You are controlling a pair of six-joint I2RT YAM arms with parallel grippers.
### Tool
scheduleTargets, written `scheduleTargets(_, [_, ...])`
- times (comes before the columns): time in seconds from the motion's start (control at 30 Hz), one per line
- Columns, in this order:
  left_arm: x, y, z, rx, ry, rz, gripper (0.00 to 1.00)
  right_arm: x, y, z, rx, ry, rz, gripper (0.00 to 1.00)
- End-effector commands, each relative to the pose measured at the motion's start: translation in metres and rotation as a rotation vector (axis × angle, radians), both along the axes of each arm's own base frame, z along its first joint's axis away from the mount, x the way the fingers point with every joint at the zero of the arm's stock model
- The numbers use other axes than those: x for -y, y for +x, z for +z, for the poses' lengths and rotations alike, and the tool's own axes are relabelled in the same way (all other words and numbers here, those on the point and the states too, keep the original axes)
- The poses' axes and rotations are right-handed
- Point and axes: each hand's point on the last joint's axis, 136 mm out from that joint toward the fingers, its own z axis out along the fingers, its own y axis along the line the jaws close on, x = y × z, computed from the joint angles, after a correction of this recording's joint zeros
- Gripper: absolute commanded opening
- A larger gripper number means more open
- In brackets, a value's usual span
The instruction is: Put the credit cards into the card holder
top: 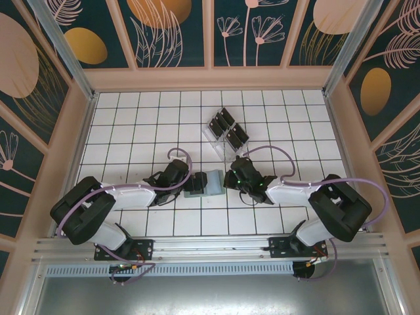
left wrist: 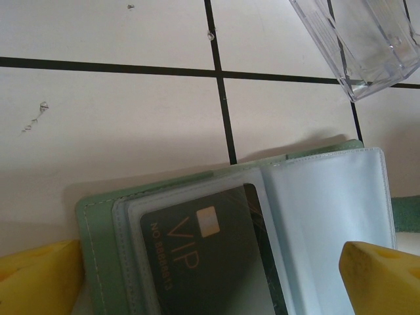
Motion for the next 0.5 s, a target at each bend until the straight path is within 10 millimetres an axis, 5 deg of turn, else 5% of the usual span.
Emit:
scheduleTargets(0.0, [0.006, 0.002, 0.006, 0.003, -0.043, -0.008, 0.99, -0.001, -0.006, -0.009, -0.018, 0.007, 0.004, 0.0])
scheduleTargets(0.27, [0.019, 0.005, 0.048, 0.058, -0.145, -0.034, 0.99, -0.003, -0.006, -0.012, -0.019, 0.018, 0.002, 0.0])
scheduleTargets(0.47, [0.052, 0.008, 0.084, 0.081, -0.253, -0.11, 0.98, -0.004, -0.004, -0.007, -0.008, 0.035, -0.002, 0.0])
